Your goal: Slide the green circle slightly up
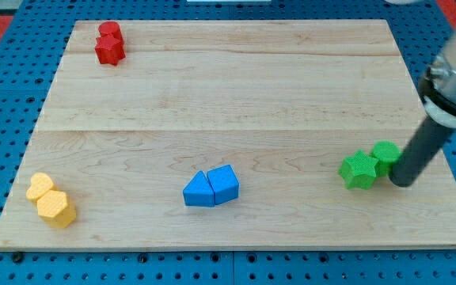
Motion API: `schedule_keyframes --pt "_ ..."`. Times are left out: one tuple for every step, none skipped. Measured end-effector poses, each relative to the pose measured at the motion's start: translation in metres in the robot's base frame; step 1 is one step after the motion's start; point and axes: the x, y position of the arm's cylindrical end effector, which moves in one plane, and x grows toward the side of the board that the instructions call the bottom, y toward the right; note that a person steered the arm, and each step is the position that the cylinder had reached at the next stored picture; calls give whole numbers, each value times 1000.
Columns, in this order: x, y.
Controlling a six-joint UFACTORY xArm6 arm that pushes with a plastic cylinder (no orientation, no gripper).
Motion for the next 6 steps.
schedule_keyframes --pt "-15 11" --pt "-20 30" --pt "-29 27" --pt "-28 26" --pt "-28 19" --pt "8 26"
